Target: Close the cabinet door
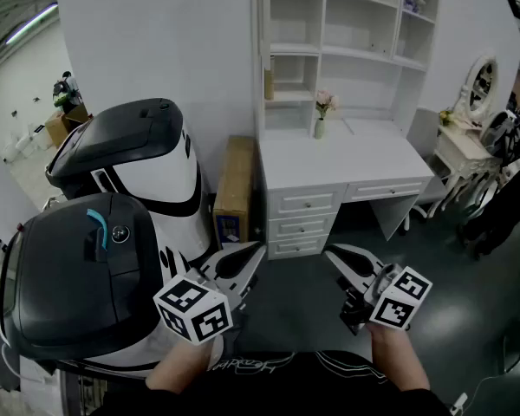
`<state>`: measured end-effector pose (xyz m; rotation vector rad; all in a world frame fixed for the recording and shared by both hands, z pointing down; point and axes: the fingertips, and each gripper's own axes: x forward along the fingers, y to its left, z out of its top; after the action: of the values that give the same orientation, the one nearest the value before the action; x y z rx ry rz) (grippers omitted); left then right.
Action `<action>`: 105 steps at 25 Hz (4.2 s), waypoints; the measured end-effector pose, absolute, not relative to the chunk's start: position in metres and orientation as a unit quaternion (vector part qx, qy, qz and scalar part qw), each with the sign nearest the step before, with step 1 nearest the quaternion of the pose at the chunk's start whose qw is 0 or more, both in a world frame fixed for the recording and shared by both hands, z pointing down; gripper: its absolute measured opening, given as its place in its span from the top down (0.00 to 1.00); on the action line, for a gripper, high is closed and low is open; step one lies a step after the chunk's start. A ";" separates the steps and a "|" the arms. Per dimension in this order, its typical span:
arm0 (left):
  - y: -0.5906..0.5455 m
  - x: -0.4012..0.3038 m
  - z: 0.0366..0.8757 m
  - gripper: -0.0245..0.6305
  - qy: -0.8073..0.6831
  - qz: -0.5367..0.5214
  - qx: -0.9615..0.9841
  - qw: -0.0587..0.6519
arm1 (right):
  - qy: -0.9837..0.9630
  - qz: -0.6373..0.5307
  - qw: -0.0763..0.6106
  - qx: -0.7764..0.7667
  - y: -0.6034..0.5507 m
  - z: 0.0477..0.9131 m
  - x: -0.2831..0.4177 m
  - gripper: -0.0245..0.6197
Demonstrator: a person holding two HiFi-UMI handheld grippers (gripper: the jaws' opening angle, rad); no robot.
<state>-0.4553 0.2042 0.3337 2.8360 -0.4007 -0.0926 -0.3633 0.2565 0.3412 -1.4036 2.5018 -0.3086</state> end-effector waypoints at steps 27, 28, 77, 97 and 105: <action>0.068 -0.326 0.355 0.93 -0.140 -0.025 0.979 0.150 | 0.852 -0.121 0.148 -0.488 0.127 0.366 -0.230 0.88; 0.055 -0.313 0.353 0.93 -0.147 -0.024 0.977 0.150 | 0.853 -0.122 0.150 -0.485 0.114 0.364 -0.217 0.88; -0.350 -0.168 0.185 0.63 -0.299 -0.107 0.947 -0.050 | 0.886 -0.085 0.137 -0.435 -0.202 0.289 -0.001 0.88; -0.353 -0.157 0.187 0.68 -0.253 -0.129 0.958 -0.034 | 0.887 -0.142 0.158 -0.410 -0.262 0.330 0.004 0.88; -0.356 -0.155 0.186 0.68 -0.277 -0.126 0.952 -0.043 | 0.897 -0.146 0.130 -0.397 -0.300 0.341 -0.010 0.88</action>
<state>-0.1553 -0.3557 0.1856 3.0744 -0.8934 -0.4081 -0.0098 -0.2996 0.3408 -1.1532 2.6050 -0.4247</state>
